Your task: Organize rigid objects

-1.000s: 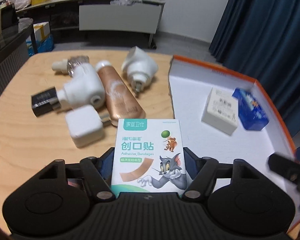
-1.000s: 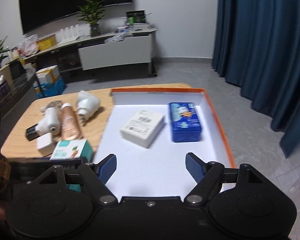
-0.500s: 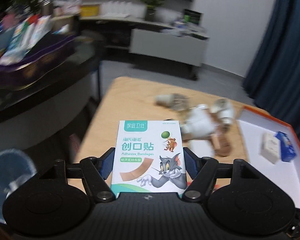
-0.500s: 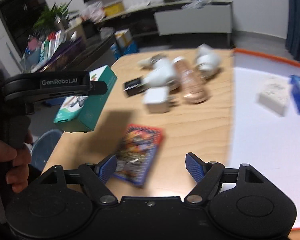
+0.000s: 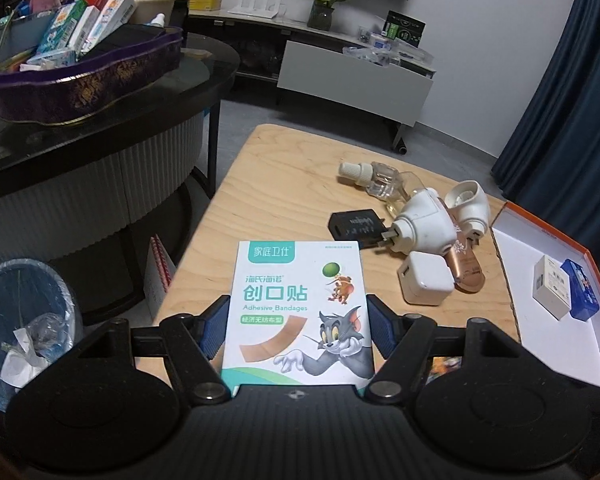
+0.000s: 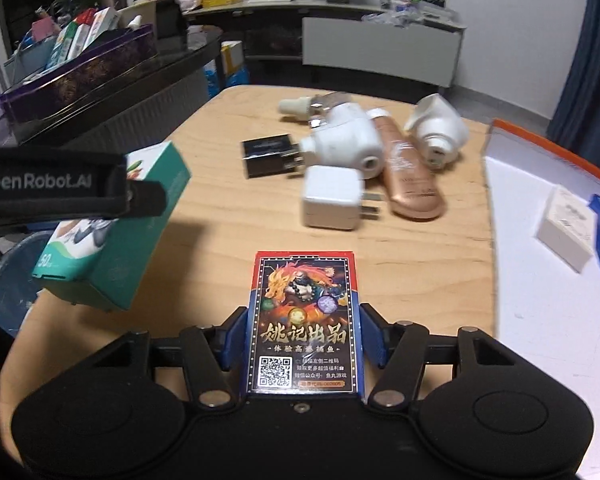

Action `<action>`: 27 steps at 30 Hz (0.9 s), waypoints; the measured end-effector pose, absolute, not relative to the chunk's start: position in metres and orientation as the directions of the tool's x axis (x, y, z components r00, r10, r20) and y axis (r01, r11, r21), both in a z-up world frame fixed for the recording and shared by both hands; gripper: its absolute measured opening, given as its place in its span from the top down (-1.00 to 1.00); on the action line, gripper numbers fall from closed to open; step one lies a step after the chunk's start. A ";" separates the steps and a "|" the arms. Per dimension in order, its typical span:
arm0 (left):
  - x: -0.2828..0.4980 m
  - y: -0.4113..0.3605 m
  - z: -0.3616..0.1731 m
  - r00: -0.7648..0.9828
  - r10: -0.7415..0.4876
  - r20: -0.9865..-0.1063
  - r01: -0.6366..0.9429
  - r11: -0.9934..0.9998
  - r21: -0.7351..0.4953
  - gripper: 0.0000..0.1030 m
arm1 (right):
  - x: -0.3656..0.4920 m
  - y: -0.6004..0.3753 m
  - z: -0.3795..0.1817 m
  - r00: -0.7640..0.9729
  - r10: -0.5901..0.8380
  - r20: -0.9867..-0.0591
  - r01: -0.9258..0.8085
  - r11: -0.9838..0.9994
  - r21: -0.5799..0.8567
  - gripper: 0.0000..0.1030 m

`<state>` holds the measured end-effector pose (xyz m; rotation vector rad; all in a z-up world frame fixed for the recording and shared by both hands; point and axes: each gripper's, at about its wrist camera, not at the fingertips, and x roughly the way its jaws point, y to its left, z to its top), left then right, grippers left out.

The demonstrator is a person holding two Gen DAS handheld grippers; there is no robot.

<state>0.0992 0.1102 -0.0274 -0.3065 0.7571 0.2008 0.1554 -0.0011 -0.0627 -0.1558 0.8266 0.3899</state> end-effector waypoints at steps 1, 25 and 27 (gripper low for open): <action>0.100 0.108 -0.029 0.711 0.064 -0.701 -0.284 0.937 -0.202 -0.38 | 0.154 -0.006 -0.058 0.622 0.278 -0.732 -0.389 0.921 0.020 -0.36; 0.163 -0.056 0.002 0.717 -0.255 -0.649 0.171 0.967 -0.192 -0.38 | 0.145 -0.207 0.003 0.802 -0.004 -0.597 0.017 1.000 0.016 -0.37; 0.164 -0.065 0.004 0.724 -0.260 -0.639 0.173 0.965 -0.196 -0.38 | 0.145 -0.219 0.002 0.802 -0.015 -0.597 0.039 0.999 0.027 -0.37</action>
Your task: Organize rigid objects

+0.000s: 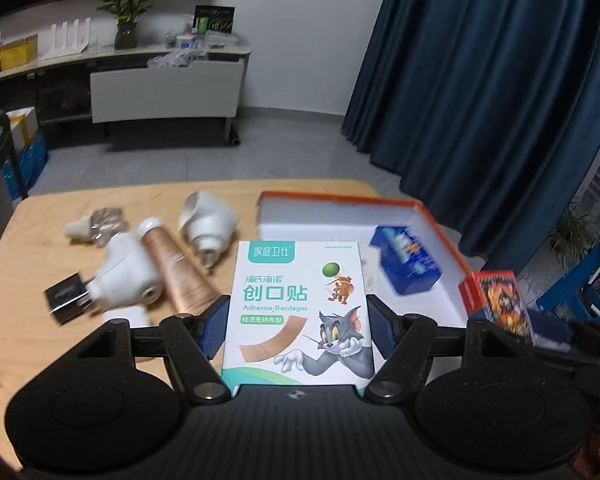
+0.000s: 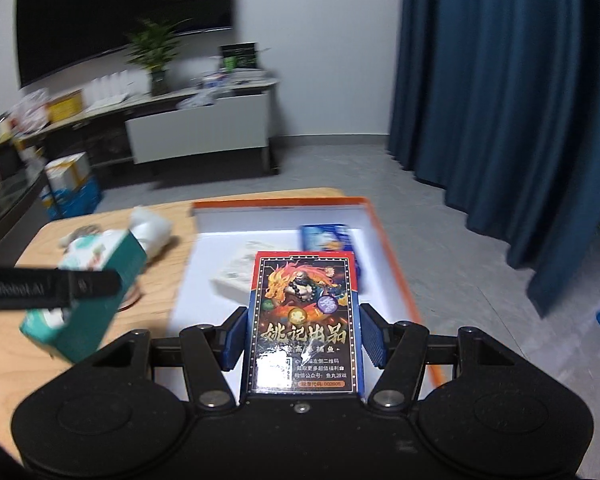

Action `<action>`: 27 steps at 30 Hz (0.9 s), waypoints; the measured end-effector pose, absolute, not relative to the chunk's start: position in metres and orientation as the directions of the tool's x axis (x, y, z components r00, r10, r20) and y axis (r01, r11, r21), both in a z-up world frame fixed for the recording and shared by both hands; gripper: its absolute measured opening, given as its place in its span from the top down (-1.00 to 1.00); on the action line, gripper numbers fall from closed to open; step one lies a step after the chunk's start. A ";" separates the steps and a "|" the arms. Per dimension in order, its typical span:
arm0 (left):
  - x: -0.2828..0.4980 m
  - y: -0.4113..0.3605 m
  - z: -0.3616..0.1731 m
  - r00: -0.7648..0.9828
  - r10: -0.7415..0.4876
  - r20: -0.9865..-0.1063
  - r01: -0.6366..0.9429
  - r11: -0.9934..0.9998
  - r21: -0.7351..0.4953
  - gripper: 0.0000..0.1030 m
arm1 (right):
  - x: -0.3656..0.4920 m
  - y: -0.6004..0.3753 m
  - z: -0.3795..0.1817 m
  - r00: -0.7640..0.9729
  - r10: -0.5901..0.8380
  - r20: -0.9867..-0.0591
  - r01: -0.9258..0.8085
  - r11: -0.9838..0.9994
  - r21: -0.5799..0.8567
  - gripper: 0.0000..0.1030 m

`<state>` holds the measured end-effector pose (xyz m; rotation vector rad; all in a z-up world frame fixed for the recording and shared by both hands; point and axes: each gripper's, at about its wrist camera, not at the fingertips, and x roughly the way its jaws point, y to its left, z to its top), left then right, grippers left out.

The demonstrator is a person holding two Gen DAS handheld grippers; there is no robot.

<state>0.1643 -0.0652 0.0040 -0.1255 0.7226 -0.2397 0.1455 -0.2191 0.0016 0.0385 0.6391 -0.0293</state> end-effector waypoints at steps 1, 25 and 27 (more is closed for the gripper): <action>0.164 -0.068 0.003 0.722 -0.264 -0.639 0.170 0.964 -0.207 -0.38 | 0.145 -0.223 0.001 0.803 -0.017 -0.595 0.045 0.999 0.032 -0.37; 0.156 -0.093 -0.005 0.704 -0.267 -0.658 0.167 0.963 -0.212 -0.38 | 0.148 -0.235 0.001 0.817 0.031 -0.575 0.006 0.998 0.062 -0.37; 0.155 -0.094 -0.006 0.703 -0.268 -0.658 0.171 0.963 -0.210 -0.38 | 0.146 -0.234 0.002 0.818 0.031 -0.574 0.002 0.998 0.058 -0.37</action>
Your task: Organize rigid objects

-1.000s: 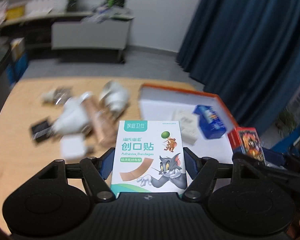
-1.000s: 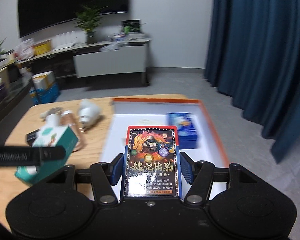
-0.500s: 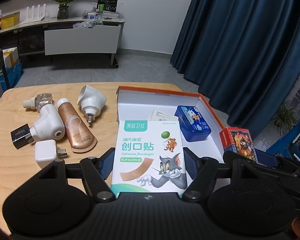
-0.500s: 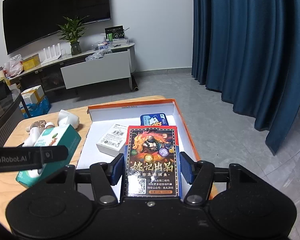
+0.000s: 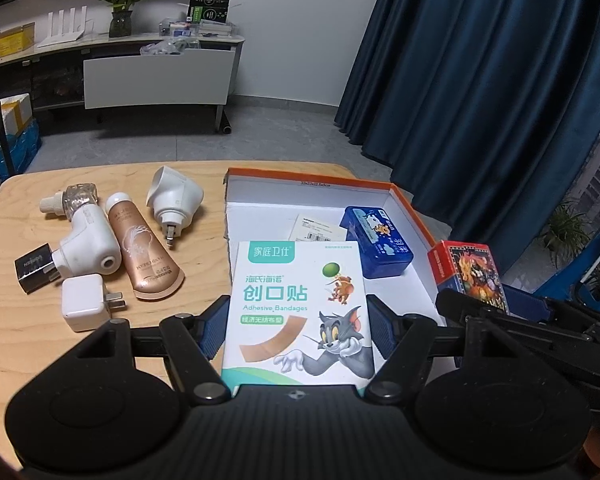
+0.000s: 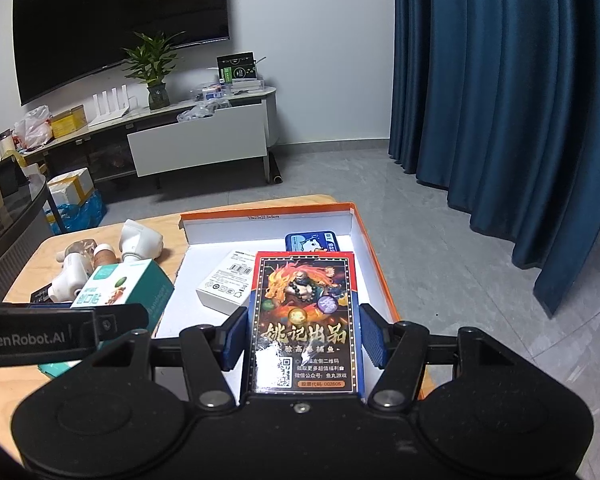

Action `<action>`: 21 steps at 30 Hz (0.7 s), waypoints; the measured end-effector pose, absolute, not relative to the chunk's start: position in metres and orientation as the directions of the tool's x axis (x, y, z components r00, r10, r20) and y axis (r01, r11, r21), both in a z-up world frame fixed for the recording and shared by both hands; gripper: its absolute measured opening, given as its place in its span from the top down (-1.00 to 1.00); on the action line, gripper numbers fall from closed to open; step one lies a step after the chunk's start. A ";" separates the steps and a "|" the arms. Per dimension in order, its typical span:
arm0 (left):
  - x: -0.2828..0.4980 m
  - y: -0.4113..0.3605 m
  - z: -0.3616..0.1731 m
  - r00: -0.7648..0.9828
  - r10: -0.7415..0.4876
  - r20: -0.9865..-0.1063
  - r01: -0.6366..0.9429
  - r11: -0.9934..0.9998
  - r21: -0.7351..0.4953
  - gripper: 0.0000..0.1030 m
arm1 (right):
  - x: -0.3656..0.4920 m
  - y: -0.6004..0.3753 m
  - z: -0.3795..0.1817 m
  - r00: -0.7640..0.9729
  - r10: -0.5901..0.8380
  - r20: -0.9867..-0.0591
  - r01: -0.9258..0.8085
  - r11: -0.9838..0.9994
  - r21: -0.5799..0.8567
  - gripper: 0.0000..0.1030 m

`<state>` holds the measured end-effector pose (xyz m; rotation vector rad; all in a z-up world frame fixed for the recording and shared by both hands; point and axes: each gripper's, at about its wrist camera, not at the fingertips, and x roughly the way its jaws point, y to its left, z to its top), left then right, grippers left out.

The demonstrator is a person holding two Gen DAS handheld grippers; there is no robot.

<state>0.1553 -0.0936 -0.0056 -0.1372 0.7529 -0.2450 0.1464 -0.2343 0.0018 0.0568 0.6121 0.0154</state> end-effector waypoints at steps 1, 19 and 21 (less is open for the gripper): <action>0.155 -0.094 -0.006 0.702 -0.271 -0.658 0.172 0.962 -0.212 -0.38 | 0.146 -0.234 0.002 0.819 0.031 -0.573 0.001 0.998 0.056 -0.37; 0.150 -0.094 -0.006 0.704 -0.278 -0.654 0.173 0.960 -0.221 -0.38 | 0.144 -0.229 0.007 0.817 0.036 -0.576 -0.013 0.999 0.043 -0.37; 0.150 -0.094 -0.006 0.703 -0.278 -0.654 0.171 0.960 -0.223 -0.38 | 0.144 -0.229 0.007 0.817 0.036 -0.576 -0.013 0.999 0.044 -0.37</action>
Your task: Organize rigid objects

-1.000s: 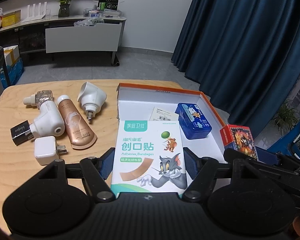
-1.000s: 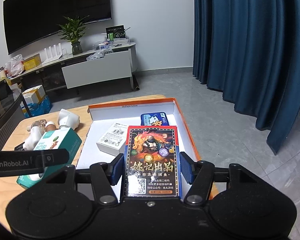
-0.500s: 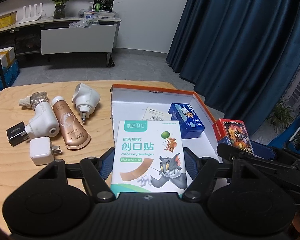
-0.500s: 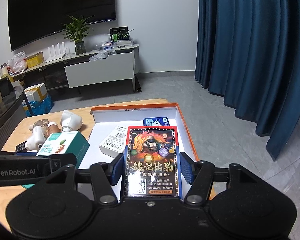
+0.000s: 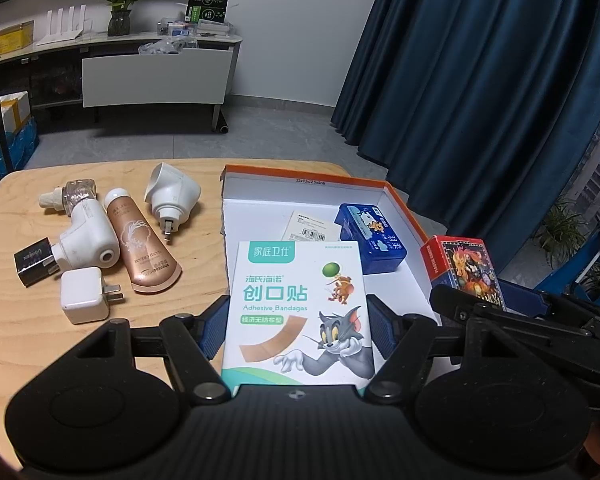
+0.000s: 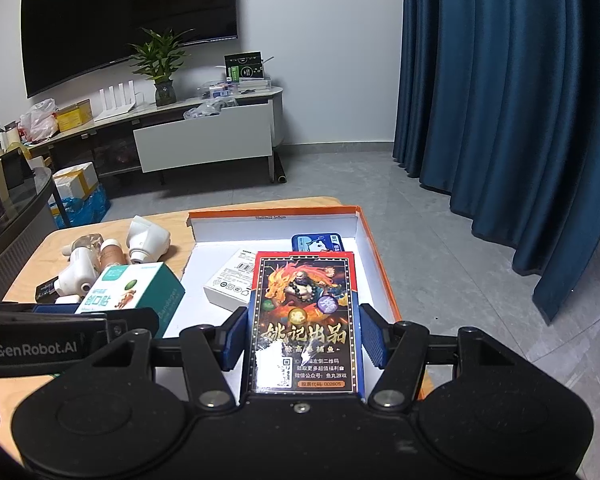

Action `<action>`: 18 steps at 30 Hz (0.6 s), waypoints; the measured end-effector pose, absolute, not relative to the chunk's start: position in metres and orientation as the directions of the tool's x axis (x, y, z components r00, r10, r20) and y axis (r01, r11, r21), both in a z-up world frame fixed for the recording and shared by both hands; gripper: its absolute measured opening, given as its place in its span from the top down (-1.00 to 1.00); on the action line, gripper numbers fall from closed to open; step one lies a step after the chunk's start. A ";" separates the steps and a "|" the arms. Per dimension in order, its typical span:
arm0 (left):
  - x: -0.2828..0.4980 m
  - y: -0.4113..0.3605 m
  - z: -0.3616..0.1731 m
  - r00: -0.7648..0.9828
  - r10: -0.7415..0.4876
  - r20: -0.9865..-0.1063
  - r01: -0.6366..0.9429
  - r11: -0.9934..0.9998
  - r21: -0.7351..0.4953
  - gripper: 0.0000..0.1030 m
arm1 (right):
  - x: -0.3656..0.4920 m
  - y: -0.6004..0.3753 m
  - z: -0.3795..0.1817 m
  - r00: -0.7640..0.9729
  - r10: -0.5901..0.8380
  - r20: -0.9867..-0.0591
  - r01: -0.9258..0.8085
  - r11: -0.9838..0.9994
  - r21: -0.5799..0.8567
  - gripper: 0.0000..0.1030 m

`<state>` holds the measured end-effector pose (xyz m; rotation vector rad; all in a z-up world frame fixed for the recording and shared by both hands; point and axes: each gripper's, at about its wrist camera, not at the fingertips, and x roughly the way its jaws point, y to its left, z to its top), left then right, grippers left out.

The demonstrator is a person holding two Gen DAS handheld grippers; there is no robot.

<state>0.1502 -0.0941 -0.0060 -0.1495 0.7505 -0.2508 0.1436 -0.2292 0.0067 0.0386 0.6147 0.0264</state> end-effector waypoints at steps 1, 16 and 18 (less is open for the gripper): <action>0.150 -0.094 -0.006 0.703 -0.278 -0.654 0.171 0.960 -0.223 -0.38 | 0.144 -0.229 0.007 0.817 0.035 -0.576 -0.013 0.999 0.043 -0.37; 0.149 -0.095 -0.008 0.699 -0.280 -0.658 0.173 0.959 -0.224 -0.38 | 0.143 -0.229 0.007 0.816 0.036 -0.577 -0.014 0.999 0.042 -0.37; 0.149 -0.095 -0.008 0.699 -0.280 -0.659 0.173 0.959 -0.223 -0.38 | 0.143 -0.229 0.007 0.816 0.037 -0.577 -0.015 0.999 0.043 -0.37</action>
